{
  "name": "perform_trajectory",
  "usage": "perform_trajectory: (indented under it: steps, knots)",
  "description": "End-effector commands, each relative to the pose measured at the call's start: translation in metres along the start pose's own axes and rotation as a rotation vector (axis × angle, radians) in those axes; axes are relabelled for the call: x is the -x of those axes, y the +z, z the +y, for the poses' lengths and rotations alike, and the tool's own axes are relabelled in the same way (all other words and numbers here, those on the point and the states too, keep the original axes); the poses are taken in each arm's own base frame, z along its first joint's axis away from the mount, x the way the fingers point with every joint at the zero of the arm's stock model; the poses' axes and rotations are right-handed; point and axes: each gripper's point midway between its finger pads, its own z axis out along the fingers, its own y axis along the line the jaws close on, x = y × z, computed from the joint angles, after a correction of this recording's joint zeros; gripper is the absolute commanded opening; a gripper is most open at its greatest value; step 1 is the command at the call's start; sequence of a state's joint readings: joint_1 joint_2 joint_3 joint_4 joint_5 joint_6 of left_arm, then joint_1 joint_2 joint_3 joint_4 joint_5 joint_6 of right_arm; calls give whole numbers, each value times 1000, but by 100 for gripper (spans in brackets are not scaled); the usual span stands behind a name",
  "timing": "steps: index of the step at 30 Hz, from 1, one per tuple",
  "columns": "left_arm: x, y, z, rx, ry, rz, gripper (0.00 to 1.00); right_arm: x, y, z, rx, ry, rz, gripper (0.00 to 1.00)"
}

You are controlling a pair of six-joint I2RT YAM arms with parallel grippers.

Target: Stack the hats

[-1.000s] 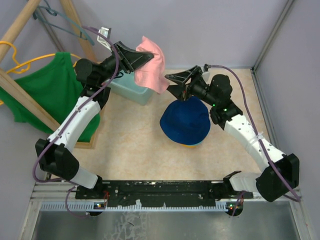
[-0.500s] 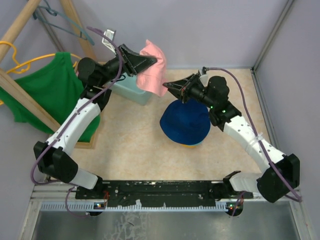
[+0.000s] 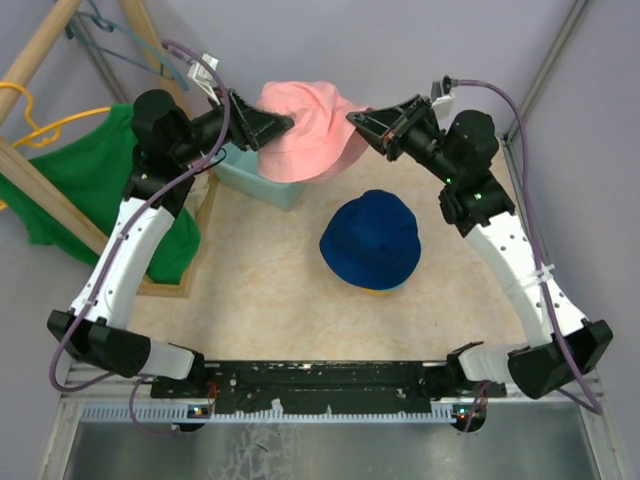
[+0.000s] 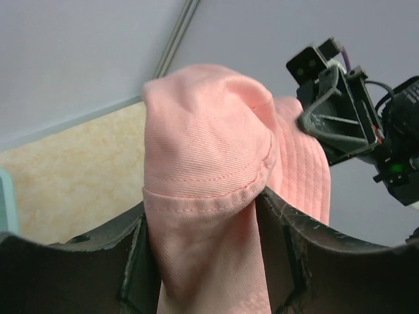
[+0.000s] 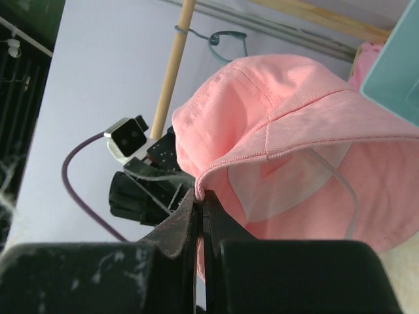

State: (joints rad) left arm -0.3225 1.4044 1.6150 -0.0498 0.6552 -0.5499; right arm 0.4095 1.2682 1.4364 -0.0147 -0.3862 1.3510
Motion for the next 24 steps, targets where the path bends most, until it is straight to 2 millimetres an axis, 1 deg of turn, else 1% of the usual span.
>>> perform_trajectory:
  steps: [1, 3, 5, 7, 10, 12, 13, 16, 19, 21, 24]
  knots:
    - [-20, 8, 20, 2, 10, 39, 60, 9, 24, -12, 21, -93, -16, 0]
    - [-36, 17, 29, -43, 5, 58, 56, 17, 29, -22, 8, -156, -46, 0]
    - [-47, 24, 35, -92, 12, 52, 50, 26, 30, -32, -8, -235, -73, 0]
    - [-52, 30, 43, -109, 25, 29, 48, 36, 27, -46, -22, -279, -95, 0]
    - [-55, 39, 50, -135, 57, 5, 48, 55, 16, -69, -48, -283, -130, 0]
    - [-61, 47, 54, -149, 77, 14, 47, 69, 4, -85, -81, -275, -158, 0]
    - [-64, 50, 54, -159, 88, 21, 47, 72, -2, -91, -89, -271, -163, 0]
    - [-76, 59, 57, -180, 96, 42, 47, 74, -16, -116, -135, -250, -157, 0]
    - [-89, 66, 54, -210, 106, 53, 46, 70, -27, -134, -167, -241, -152, 0]
    - [-96, 70, 56, -208, 102, 58, 46, 66, -32, -144, -178, -223, -146, 0]
    - [-104, 74, 57, -224, 72, 74, 46, 58, -39, -147, -182, -197, -133, 0]
